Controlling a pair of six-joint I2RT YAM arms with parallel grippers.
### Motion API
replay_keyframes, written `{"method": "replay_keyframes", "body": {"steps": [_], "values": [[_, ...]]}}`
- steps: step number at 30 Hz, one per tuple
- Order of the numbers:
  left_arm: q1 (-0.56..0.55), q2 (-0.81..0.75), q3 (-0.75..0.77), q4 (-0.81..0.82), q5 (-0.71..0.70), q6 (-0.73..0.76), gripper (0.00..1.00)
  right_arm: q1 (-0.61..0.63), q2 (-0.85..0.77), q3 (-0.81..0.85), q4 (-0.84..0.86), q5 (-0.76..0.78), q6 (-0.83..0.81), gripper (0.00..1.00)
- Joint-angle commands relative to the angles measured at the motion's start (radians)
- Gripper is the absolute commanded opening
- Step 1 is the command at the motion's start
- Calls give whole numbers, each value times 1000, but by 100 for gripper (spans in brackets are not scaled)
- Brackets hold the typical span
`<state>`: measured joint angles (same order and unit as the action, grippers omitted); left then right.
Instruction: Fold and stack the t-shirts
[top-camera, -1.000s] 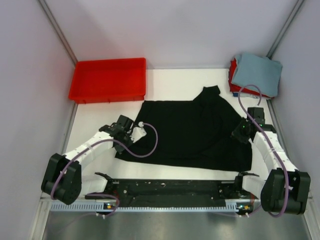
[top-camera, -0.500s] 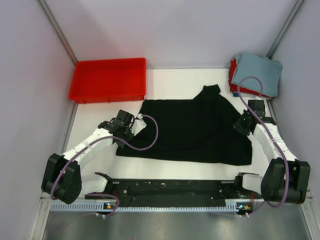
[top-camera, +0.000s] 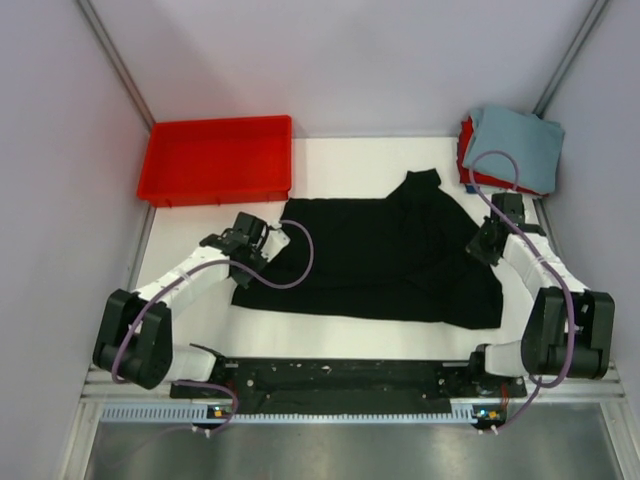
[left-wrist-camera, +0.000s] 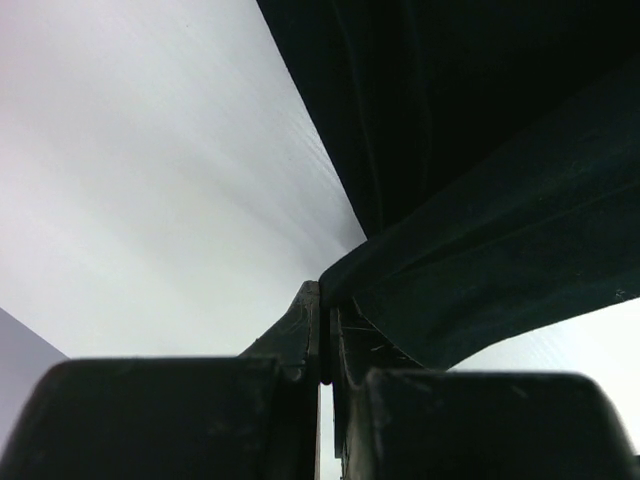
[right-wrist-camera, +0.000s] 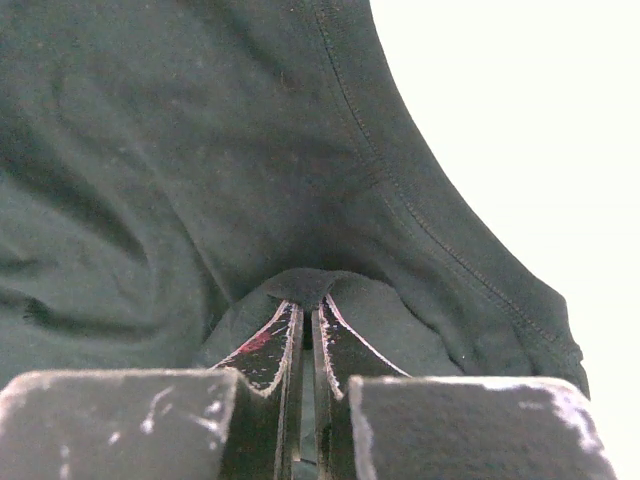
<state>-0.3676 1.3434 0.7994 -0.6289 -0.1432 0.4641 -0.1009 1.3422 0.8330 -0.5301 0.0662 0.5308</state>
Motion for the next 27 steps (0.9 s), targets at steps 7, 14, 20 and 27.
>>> {"method": "replay_keyframes", "body": {"steps": [7, 14, 20, 27], "values": [[15, -41, 131, -40, 172, 88, 72, -6, 101, 173, -36, 33, -58, 76], [13, 228, 414, -15, 349, -50, 65, 4, -37, 172, -94, 113, -75, 78], [15, 531, 647, -22, 300, -176, 50, 47, -110, 100, -93, 0, -74, 63], [16, 608, 623, 80, 163, -194, 13, 150, -118, -104, 128, -160, 35, 30]]}}
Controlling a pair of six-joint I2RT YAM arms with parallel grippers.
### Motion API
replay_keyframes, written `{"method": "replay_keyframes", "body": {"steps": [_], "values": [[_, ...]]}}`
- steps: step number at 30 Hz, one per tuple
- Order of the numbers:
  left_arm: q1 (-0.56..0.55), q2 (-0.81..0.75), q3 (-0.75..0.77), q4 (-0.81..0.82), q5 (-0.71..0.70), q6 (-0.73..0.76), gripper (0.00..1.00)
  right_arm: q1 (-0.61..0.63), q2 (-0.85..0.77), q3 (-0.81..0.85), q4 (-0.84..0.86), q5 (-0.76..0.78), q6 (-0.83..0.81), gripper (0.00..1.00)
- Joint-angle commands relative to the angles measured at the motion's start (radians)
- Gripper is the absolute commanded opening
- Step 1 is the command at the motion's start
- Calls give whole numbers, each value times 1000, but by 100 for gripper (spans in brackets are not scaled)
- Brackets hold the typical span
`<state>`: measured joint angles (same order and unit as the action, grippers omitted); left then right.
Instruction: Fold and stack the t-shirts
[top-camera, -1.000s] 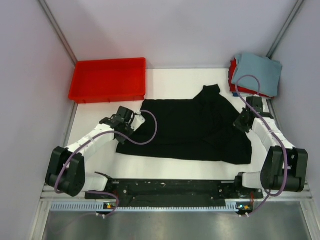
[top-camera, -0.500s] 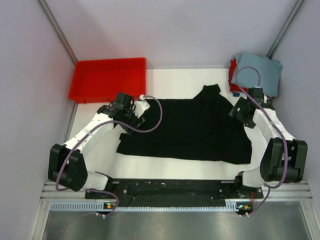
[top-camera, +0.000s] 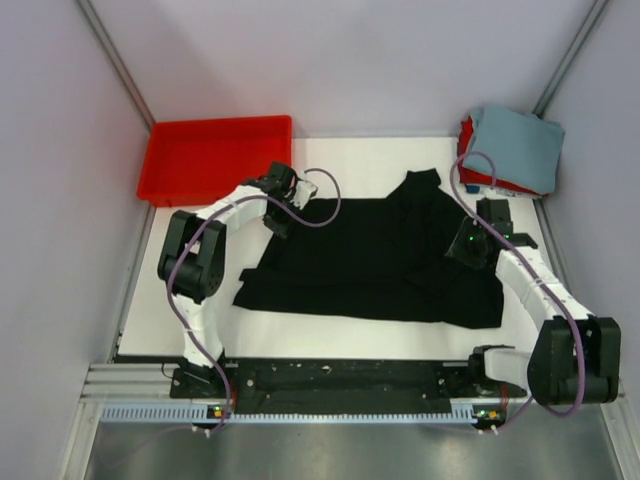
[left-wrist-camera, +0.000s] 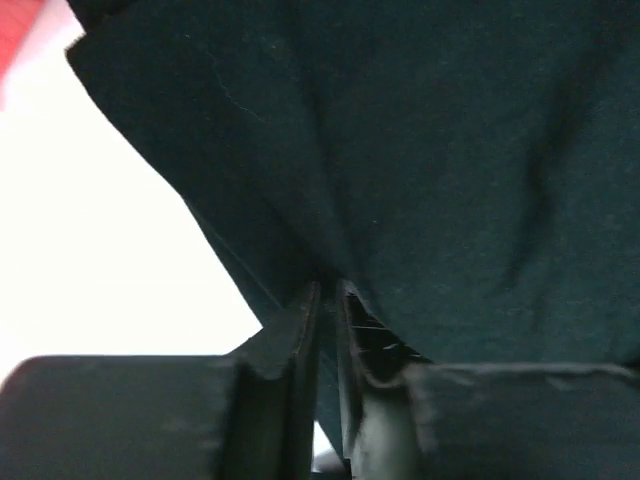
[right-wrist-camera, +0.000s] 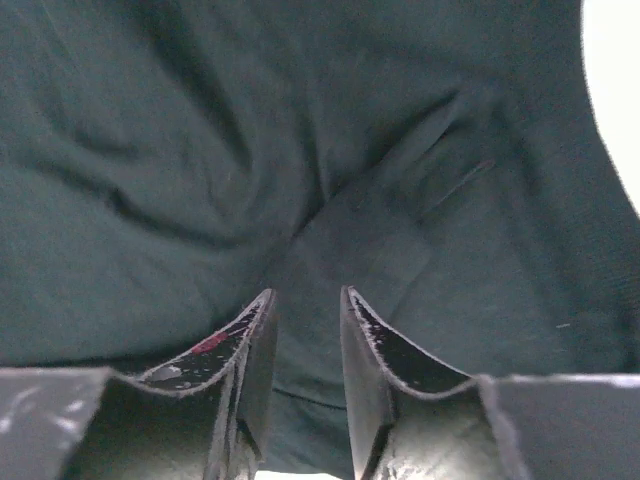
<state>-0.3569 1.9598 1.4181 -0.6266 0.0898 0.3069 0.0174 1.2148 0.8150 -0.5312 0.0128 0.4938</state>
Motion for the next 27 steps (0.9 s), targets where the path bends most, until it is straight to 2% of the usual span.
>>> {"method": "replay_keyframes", "body": {"steps": [1, 2, 4, 6, 11, 14, 17, 18, 20, 22, 25, 27], "values": [[6, -9, -8, 90, -74, -31, 5, 32, 31, -97, 137, -91, 84, 23], [7, -13, -30, 97, -76, -29, 0, 30, 60, -105, 137, -79, 89, 19], [12, -35, -68, 114, -81, -26, 0, 29, 107, -106, 134, -45, 95, 10], [25, -70, -114, 129, -81, -25, 0, 24, 152, -103, 134, -21, 95, 5], [81, -185, -252, 208, -183, 6, 0, -5, 291, -71, 139, 29, 68, 2], [122, -211, -286, 203, -194, 15, 0, -14, 357, -37, 137, 44, 51, 2], [147, -245, -306, 183, -115, 33, 0, -14, 377, 1, 131, 58, 34, 2], [144, -260, -301, 168, -31, 43, 0, -13, 376, 16, 125, 59, 28, 3], [131, -277, -277, 136, 85, 32, 21, -13, 370, 53, 100, 87, 12, 5], [107, -274, -239, 131, 126, 0, 38, -40, 364, 104, 68, 137, -10, 6], [88, -216, -167, 134, 137, -43, 49, -56, 359, 183, 22, 173, -20, 8], [81, -139, -102, 134, 113, -71, 52, -57, 342, 222, -16, 185, -24, 15]]}}
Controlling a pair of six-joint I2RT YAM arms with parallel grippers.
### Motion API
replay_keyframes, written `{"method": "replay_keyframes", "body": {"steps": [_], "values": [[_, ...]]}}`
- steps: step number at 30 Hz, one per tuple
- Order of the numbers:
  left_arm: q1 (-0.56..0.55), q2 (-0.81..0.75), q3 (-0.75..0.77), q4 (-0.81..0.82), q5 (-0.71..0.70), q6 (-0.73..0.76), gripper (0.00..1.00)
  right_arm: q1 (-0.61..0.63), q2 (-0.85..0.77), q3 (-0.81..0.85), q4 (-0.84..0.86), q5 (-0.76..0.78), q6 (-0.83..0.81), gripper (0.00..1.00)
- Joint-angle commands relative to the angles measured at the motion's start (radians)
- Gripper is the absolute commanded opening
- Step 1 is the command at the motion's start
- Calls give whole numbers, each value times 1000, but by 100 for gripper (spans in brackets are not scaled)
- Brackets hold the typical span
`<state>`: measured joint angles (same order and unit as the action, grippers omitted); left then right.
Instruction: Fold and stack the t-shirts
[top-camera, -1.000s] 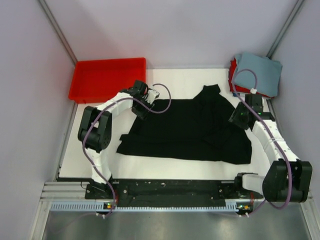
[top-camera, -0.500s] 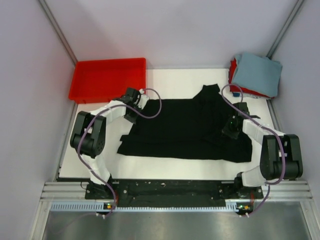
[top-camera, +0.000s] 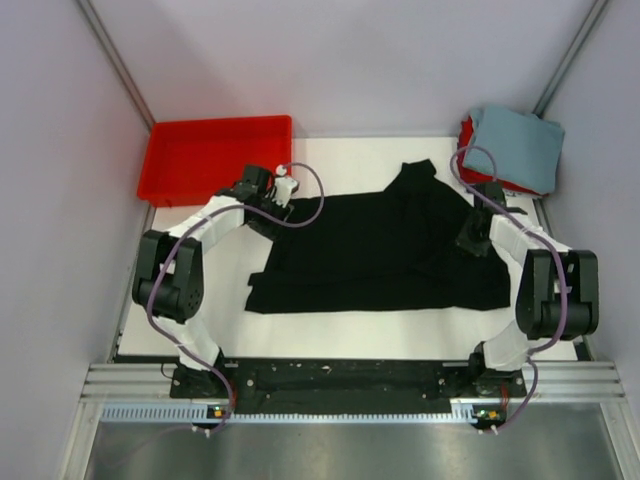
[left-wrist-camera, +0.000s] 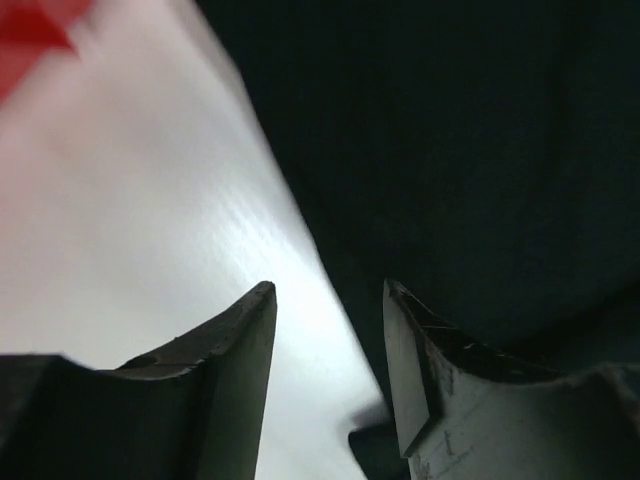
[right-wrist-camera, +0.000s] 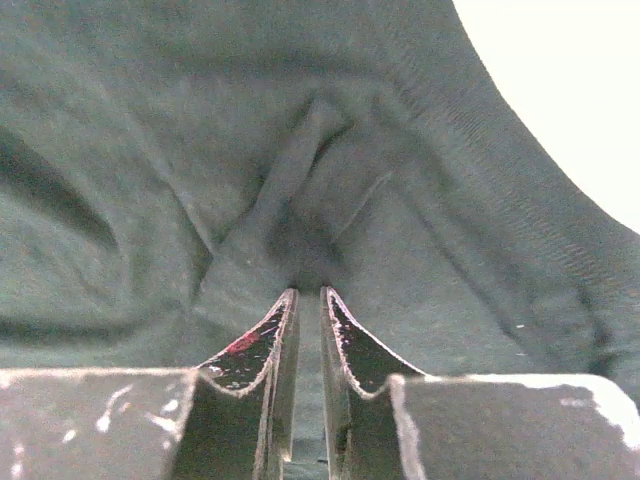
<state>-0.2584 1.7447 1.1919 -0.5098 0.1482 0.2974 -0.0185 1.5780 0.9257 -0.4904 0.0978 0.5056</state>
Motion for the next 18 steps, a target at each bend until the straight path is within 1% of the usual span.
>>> {"method": "replay_keyframes", "body": {"steps": [1, 5, 6, 7, 8, 9, 11, 12, 14, 15, 18], "values": [[-18, 105, 150, 16, 53, -73, 54, -23, -35, 119, -68, 102, -35, 22], [-30, 203, 224, 4, 71, -116, 58, -26, -136, 79, -79, 102, -9, 39], [-34, 219, 236, 8, 67, -119, 58, -34, -160, 61, -79, 99, 2, 41], [-42, 234, 247, 10, 56, -118, 57, -44, -179, 39, -77, 92, 17, 42], [-47, 245, 258, 10, 44, -118, 55, -55, -199, 16, -77, 91, 33, 43], [-50, 259, 267, 7, 31, -118, 51, -64, -213, -13, -70, 91, 48, 45], [-50, 279, 285, -5, 10, -122, 41, -74, -233, -65, -50, 91, 71, 47], [-50, 283, 290, -12, 4, -122, 32, -74, -236, -88, -40, 89, 80, 48], [-50, 274, 279, -4, 2, -123, 7, -77, -225, -145, -10, 76, 99, 50], [-50, 266, 270, 5, 1, -126, 0, -81, -210, -160, 9, 60, 108, 50], [-50, 214, 235, 10, -6, -126, 0, -101, -132, -182, 36, 22, 131, 49]]}}
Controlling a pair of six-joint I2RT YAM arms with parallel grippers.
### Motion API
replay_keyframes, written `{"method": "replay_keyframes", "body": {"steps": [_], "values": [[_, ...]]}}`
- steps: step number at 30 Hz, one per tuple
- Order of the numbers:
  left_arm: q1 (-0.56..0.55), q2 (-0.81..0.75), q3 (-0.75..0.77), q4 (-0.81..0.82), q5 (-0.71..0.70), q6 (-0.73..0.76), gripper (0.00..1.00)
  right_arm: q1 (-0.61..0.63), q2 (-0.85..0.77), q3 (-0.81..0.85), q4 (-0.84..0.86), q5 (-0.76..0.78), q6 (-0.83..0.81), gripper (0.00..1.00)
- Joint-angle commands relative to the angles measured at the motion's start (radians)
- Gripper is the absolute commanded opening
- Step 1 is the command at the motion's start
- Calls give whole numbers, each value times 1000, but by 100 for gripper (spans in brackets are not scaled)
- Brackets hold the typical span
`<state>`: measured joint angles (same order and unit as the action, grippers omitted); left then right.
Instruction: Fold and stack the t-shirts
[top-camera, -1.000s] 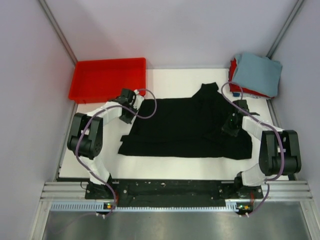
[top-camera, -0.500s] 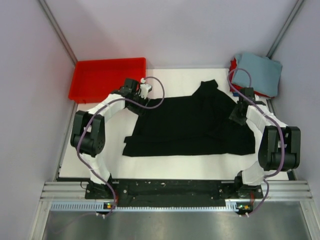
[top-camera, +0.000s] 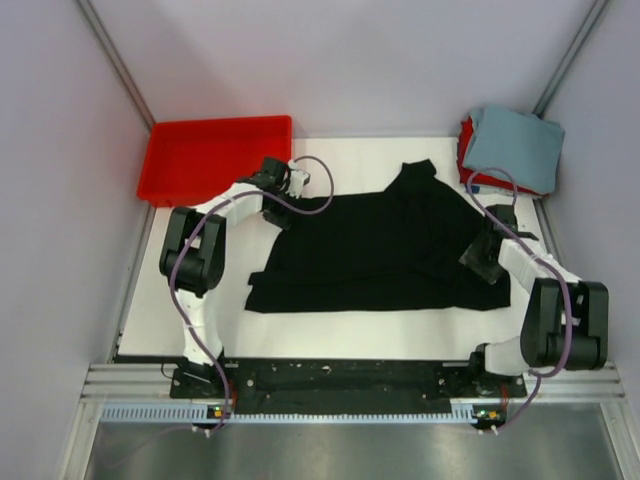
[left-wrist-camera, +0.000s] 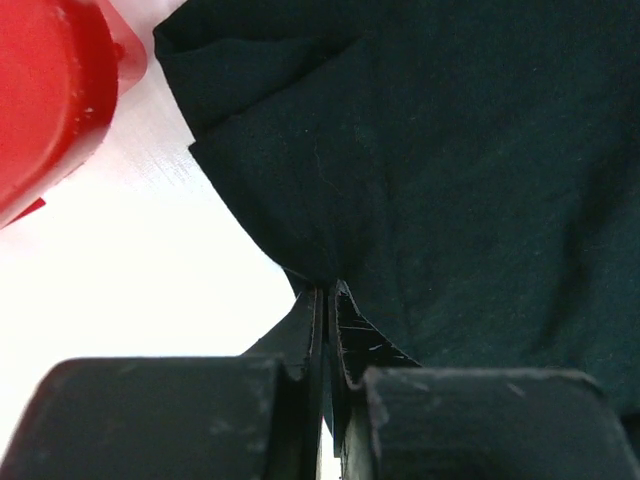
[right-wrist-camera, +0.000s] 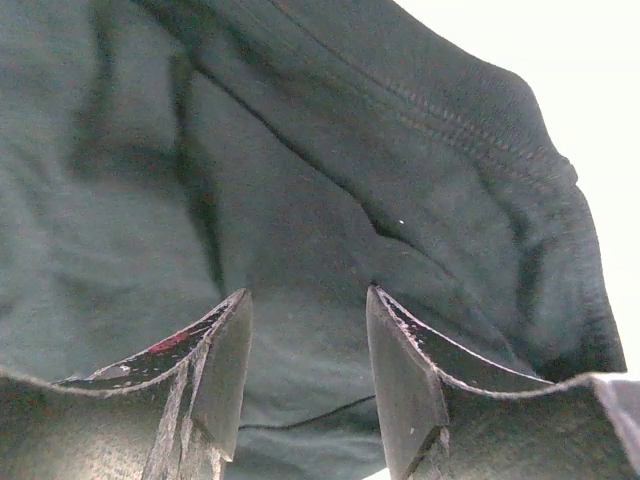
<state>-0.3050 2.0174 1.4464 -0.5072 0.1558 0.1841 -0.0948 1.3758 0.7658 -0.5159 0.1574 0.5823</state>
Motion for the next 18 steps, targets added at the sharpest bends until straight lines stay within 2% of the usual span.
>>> {"method": "replay_keyframes", "body": {"steps": [1, 9, 14, 18], "values": [[-2, -83, -36, 4, -18, -9, 0, -31, 92, -19, 66, -36, 57, 48], [59, -385, -254, -11, -65, 55, 0, -40, 181, 36, 70, 17, -10, 48], [142, -451, -325, -39, -81, 93, 0, -42, 207, 64, 65, 8, -41, 48], [219, -438, -331, -42, -72, 147, 0, -40, 227, 84, 60, -12, -62, 49]]}}
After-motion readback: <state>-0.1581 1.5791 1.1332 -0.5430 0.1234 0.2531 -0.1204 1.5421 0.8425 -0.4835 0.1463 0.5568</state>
